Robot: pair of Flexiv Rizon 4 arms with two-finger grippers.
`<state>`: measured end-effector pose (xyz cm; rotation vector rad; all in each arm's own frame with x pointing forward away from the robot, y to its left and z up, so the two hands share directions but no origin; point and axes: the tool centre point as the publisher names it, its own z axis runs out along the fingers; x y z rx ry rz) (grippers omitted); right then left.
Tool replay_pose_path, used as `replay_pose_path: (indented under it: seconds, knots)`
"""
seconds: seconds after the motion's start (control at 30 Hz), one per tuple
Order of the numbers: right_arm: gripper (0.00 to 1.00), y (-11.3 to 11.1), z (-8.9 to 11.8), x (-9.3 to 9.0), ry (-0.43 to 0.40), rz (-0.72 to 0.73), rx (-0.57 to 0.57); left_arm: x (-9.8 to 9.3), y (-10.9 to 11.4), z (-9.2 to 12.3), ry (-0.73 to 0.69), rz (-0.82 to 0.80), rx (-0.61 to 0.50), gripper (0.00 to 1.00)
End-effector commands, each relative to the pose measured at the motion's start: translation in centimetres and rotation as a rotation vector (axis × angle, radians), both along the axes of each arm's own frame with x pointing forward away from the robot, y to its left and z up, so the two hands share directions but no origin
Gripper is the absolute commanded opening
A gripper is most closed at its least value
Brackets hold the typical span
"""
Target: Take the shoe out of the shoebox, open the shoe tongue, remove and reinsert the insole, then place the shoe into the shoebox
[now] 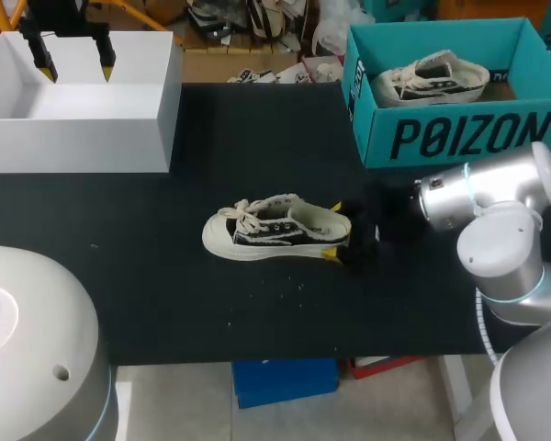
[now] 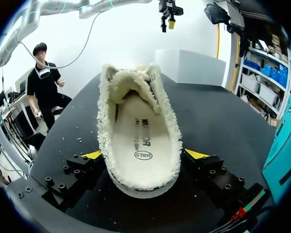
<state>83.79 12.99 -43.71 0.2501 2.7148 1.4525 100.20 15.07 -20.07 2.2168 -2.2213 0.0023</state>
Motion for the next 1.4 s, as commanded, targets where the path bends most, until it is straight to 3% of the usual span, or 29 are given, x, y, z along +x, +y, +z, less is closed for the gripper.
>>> replay_pose_path:
  seconds: [0.03, 0.07, 0.1, 0.4, 0.47, 0.6, 0.77, 1.13, 1.3, 1.4]
  knots:
    - [0.29, 0.3, -0.6, 0.1, 0.007, 0.006, 0.013, 0.0, 0.0, 0.0, 0.001, 0.001, 0.002, 1.0]
    - [0.05, 0.4, -0.6, 0.1, 0.015, 0.012, 0.017, 0.0, 0.0, 0.0, 0.001, 0.001, 0.002, 1.0]
    - [0.0, 0.5, -0.7, 0.0, 0.02, 0.019, 0.02, 0.0, 0.0, 0.0, 0.001, 0.001, 0.002, 1.0]
    - [0.0, 0.5, -0.7, 0.0, 0.021, 0.021, 0.019, 0.0, 0.0, 0.0, 0.001, 0.001, 0.002, 1.0]
    - [0.0, 0.5, -0.7, 0.0, 0.021, 0.021, 0.019, -0.4, -0.5, 0.4, -0.011, 0.011, 0.052, 1.0]
    - [0.0, 0.5, -0.7, 0.0, 0.021, 0.021, 0.019, -1.7, -2.2, 1.3, -0.04, 0.017, 0.114, 1.0]
    - [0.0, 0.5, -0.7, 0.0, 0.021, 0.021, 0.019, -4.0, -4.8, 1.7, -0.054, -0.004, 0.115, 1.0]
    - [0.0, 0.5, -0.7, 0.0, 0.021, 0.021, 0.019, -8.9, -9.8, 0.6, -0.09, -0.025, 0.145, 1.0]
    - [0.0, 0.5, -0.7, 0.0, 0.021, 0.021, 0.019, -10.4, -12.0, 0.3, -0.076, -0.029, 0.136, 1.0]
    - [0.0, 0.5, -0.7, 0.0, 0.021, 0.021, 0.019, -10.4, -12.0, 0.3, -0.076, -0.029, 0.136, 1.0]
